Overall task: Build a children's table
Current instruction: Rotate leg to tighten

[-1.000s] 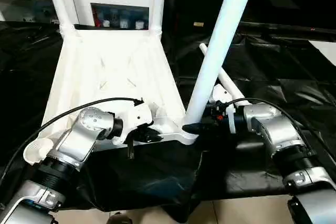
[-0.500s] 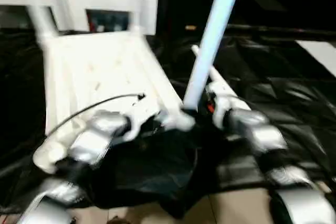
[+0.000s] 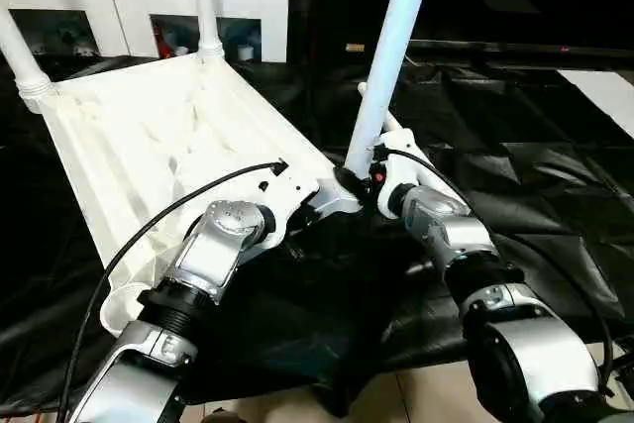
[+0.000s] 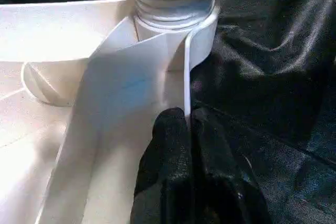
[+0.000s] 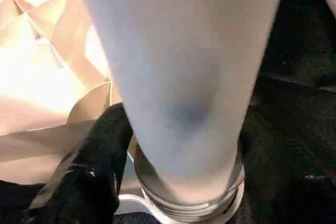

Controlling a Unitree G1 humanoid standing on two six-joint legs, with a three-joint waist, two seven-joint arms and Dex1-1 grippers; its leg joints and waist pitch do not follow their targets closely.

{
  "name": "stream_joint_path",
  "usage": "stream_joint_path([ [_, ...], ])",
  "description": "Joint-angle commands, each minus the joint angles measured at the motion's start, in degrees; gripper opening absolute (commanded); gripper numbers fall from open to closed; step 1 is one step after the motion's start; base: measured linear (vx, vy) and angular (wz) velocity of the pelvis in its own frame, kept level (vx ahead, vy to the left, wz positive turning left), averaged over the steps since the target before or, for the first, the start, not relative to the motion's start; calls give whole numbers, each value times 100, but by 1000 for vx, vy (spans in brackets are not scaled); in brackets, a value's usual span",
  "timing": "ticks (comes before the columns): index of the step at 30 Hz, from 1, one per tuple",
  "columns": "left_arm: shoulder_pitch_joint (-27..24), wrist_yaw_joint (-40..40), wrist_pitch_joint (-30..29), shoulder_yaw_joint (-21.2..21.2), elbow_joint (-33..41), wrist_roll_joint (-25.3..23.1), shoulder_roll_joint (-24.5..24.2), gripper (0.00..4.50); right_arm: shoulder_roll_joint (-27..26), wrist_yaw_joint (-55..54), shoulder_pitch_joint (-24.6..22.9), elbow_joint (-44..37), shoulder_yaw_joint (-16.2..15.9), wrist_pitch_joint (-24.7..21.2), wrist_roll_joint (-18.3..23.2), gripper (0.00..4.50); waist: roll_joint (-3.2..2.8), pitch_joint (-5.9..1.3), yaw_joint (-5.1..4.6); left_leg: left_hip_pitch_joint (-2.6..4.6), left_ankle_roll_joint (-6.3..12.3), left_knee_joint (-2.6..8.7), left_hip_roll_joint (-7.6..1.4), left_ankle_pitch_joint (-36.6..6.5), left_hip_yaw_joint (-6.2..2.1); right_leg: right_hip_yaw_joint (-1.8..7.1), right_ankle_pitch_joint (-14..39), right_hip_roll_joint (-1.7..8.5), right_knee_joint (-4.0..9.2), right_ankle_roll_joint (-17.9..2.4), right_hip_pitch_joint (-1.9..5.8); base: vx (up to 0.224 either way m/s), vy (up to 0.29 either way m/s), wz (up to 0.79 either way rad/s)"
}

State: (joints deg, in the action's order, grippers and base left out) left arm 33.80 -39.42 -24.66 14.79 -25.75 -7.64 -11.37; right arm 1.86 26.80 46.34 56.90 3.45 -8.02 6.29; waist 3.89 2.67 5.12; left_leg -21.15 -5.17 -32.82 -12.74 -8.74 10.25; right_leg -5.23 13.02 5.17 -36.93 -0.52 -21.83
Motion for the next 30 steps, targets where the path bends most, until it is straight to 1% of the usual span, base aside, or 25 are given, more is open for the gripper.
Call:
stream_joint_path([
  [1, 200, -201, 514, 173, 438, 247, 195, 0, -352, 439, -134, 283, -379, -187, -61, 363, -63, -317, 8, 75, -98, 377, -93, -1434, -15, 315, 970, 334, 548, -968, 190, 0, 0, 0],
  [2, 132, -372, 584, 202, 525, 303, 109, 0, -261, 625, -177, 199, -482, -119, -132, 374, -63, -315, 10, 78, -112, 382, -97, -1482, -21, 315, 1055, 335, 554, -948, 185, 0, 0, 0],
  [3, 132, -372, 584, 202, 525, 303, 109, 0, -261, 625, -177, 199, -482, -119, -132, 374, -66, -319, 16, 78, -111, 381, -99, -1493, -24, 313, 1080, 341, 558, -941, 186, 0, 0, 0],
  [4, -66, -796, 680, 218, 777, 456, -89, 0, 80, 1374, -380, -140, -828, 70, -325, 374, -76, -322, 13, 68, -118, 383, -100, -1465, -25, 316, 1049, 342, 551, -935, 194, 0, 0, 0],
  [5, -66, -796, 680, 218, 777, 456, -89, 0, 80, 1374, -380, -140, -828, 70, -325, 374, -59, -330, 31, 51, -62, 367, -110, -1389, -21, 314, 856, 345, 541, -927, 220, 0, 0, 0],
  [6, -146, -978, 708, 228, 866, 512, -184, 0, 253, 1787, -498, -371, -951, 104, -330, 374, -72, -326, 32, 48, -27, 372, -100, -1306, -20, 313, 709, 321, 529, -962, 224, 0, 0, 0],
  [7, -205, -1130, 794, 245, 921, 550, -265, 0, 401, 2121, -594, -578, -1041, 108, -311, 374, -71, -336, 33, 58, 8, 358, -101, -1258, -11, 317, 613, 319, 523, -994, 219, 0, 0, 0],
  [8, -291, -1378, 897, 269, 1010, 618, -381, 0, 618, 2601, -713, -846, -1133, 123, -270, 374, -73, -342, 63, 79, 75, 345, -110, -1184, -1, 319, 430, 314, 507, -1061, 216, 0, 0, 0],
  [9, -291, -1378, 897, 269, 1010, 618, -381, 0, 618, 2601, -713, -846, -1133, 123, -270, 374, -74, -340, 77, 67, 100, 345, -115, -1129, -2, 319, 326, 317, 491, -1086, 230, 0, 0, 0],
  [10, -326, -1499, 958, 285, 1043, 640, -441, 0, 726, 2819, -757, -932, -1180, 165, -264, 374, -89, -343, 105, 74, 134, 343, -106, -1024, 8, 313, 206, 305, 475, -1169, 223, 0, 0, 0],
  [11, -345, -1563, 991, 294, 1058, 653, -473, 0, 789, 2943, -788, -992, -1214, 187, -258, 374, -84, -339, 104, 72, 138, 340, -108, -1032, 15, 317, 192, 306, 469, -1193, 219, 0, 0, 0],
  [13, -433, -1877, 1108, 337, 1127, 736, -637, 0, 1122, 3591, -974, -1336, -1438, 285, -268, 374, -80, -333, 130, 60, 151, 342, -104, -1044, 11, 310, 250, 313, 478, -1167, 245, 0, 0, 0],
  [16, -509, -2140, 1183, 363, 1188, 806, -798, 0, 1376, 4063, -1129, -1660, -1619, 250, -269, 374, -75, -325, 132, 49, 205, 339, -104, -1003, 15, 315, 218, 309, 468, -1178, 243, 0, 0, 0],
  [18, -543, -2286, 1230, 363, 1208, 827, -886, 0, 1467, 4229, -1193, -1816, -1680, 188, -257, 374, -73, -323, 137, 52, 198, 340, -100, -1046, 17, 311, 341, 309, 484, -1162, 242, 0, 0, 0],
  [19, -574, -2425, 1269, 363, 1222, 855, -960, 0, 1538, 4375, -1245, -1936, -1728, 147, -240, 374, -46, -313, 138, 54, 196, 347, -103, -1101, 15, 310, 487, 311, 504, -1130, 242, 0, 0, 0],
  [21, -602, -2571, 1315, 357, 1229, 870, -1049, 0, 1584, 4481, -1288, -2043, -1759, 118, -225, 374, -69, -318, 142, 71, 168, 351, -116, -1146, 10, 315, 587, 319, 500, -1124, 222, 0, 0, 0],
  [22, -608, -2608, 1330, 352, 1228, 870, -1071, 0, 1590, 4503, -1296, -2068, -1761, 106, -219, 374, -53, -318, 137, 72, 173, 348, -114, -1144, 13, 313, 582, 314, 498, -1138, 218, 0, 0, 0],
  [23, -614, -2662, 1361, 340, 1220, 870, -1098, 0, 1597, 4534, -1312, -2115, -1758, 80, -208, 374, -63, -314, 132, 67, 166, 353, -114, -1144, 11, 315, 599, 315, 499, -1145, 217, 0, 0, 0],
  [24, -615, -2700, 1383, 329, 1209, 872, -1120, 0, 1591, 4551, -1318, -2149, -1756, 54, -193, 374, -49, -315, 127, 70, 162, 352, -116, -1133, 12, 317, 590, 313, 495, -1147, 217, 0, 0, 0],
  [25, -615, -2719, 1394, 324, 1204, 875, -1129, 0, 1593, 4568, -1327, -2178, -1761, 35, -180, 374, -53, -317, 132, 71, 164, 350, -113, -1112, 12, 318, 571, 314, 492, -1152, 219, 0, 0, 0],
  [26, -613, -2756, 1410, 314, 1194, 880, -1147, 0, 1598, 4617, -1346, -2242, -1773, -2, -150, 358, -53, -318, 131, 62, 169, 348, -109, -1054, 12, 318, 509, 313, 485, -1156, 226, 0, 0, 0],
  [27, -613, -2756, 1410, 314, 1194, 880, -1147, 0, 1598, 4617, -1346, -2242, -1773, -2, -150, 358, -41, -323, 132, 65, 177, 343, -109, -1024, 15, 317, 473, 313, 478, -1159, 226, 0, 0, 0],
  [28, -610, -2763, 1417, 314, 1188, 884, -1151, 0, 1596, 4635, -1357, -2275, -1775, -32, -133, 348, -46, -328, 134, 58, 189, 339, -108, -964, 13, 315, 411, 317, 466, -1164, 232, 0, 0, 0],
  [29, -606, -2774, 1430, 317, 1179, 892, -1157, 0, 1594, 4679, -1385, -2346, -1781, -104, -94, 329, -37, -331, 134, 57, 206, 335, -105, -901, 14, 314, 331, 313, 458, -1181, 237, 0, 0, 0],
  [30, -606, -2774, 1430, 317, 1179, 892, -1157, 0, 1594, 4679, -1385, -2346, -1781, -104, -94, 329, -37, -335, 136, 53, 222, 329, -101, -865, 17, 315, 269, 308, 450, -1186, 243, 0, 0, 0],
])
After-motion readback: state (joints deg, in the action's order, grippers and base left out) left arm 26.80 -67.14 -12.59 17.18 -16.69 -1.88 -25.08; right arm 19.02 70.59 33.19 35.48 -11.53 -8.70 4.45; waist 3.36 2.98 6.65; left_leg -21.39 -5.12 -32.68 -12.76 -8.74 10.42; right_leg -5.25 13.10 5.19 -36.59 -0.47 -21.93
